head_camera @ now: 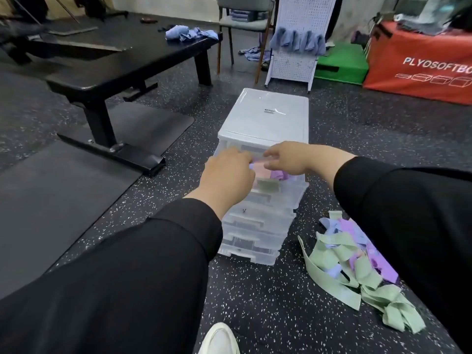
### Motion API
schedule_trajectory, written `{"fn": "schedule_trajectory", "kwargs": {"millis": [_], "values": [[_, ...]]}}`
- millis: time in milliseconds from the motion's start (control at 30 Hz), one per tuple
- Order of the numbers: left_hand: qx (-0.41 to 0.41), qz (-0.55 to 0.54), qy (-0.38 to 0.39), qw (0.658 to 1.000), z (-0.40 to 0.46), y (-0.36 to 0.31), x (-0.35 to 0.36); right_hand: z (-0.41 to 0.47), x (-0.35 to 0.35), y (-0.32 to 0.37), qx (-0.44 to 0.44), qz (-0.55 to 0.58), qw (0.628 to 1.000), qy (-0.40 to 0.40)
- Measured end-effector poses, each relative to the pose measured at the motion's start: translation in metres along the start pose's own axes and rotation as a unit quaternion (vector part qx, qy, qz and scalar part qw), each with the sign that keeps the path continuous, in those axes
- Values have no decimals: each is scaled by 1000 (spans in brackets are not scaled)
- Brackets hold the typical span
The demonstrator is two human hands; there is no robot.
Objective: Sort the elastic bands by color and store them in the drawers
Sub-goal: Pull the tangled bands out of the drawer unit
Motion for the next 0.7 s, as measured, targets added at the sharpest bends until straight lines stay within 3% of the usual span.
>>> {"fn": "schedule_trajectory", "kwargs": {"millis": [333,567,700], "values": [[-4,3,-8,1000,16,0,10,25,13,8,9,-44,993,113],[-12,8,-8,1000,18,6,20,37,39,7,-33,-107,991,78],[-21,3,-1,1000,19,8,21,42,45,3,-41,-81,995,30]]}}
Point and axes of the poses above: each hand's wrist, its own z-axis towards the middle knuckle, its own x-axis out of the palm, y = z × x, the point moved 2 cm from there along z, towards the middle knuckle, and after that the axes turned 9 degrees about -y, right-handed, at the moved point
